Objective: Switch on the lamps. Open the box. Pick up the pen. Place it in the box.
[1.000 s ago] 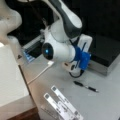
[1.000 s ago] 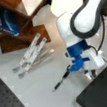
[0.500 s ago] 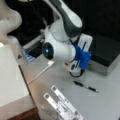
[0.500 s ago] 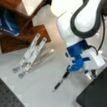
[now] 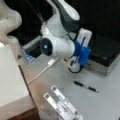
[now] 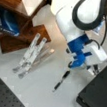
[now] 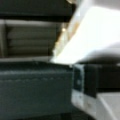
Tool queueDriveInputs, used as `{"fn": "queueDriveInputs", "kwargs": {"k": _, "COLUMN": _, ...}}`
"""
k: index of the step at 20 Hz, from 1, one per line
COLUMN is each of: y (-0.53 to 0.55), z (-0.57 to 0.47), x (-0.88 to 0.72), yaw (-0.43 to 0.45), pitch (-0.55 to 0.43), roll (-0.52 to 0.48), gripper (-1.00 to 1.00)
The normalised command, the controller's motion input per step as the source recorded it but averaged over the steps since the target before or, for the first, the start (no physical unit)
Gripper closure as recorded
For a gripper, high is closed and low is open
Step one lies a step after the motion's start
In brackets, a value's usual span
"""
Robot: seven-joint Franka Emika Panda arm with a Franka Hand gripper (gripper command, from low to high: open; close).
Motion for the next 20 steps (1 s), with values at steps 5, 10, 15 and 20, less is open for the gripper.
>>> {"fn": "queueDriveInputs", "kwargs": {"k": 5, "y": 0.19, "z": 0.11, "x": -0.26, "yaw": 0.243, "pitch": 0.078, "roll": -0.093, "gripper": 1.00}}
{"fn": "queueDriveInputs", "kwargs": {"k": 10, "y": 0.28, "z": 0.13, "x": -0.26, "yaw": 0.242, "pitch": 0.090, "roll": -0.057, "gripper": 1.00}}
{"fn": "queueDriveInputs", "kwargs": {"k": 15, "y": 0.42, "z": 0.27, "x": -0.28, "yaw": 0.244, "pitch": 0.126, "roll": -0.063, "gripper": 1.00}}
{"fn": "queueDriveInputs", "kwargs": {"k": 20, "y": 0.50, "z": 0.32, "x": -0.24, "yaw": 0.239, "pitch": 0.111, "roll": -0.136, "gripper": 1.00}}
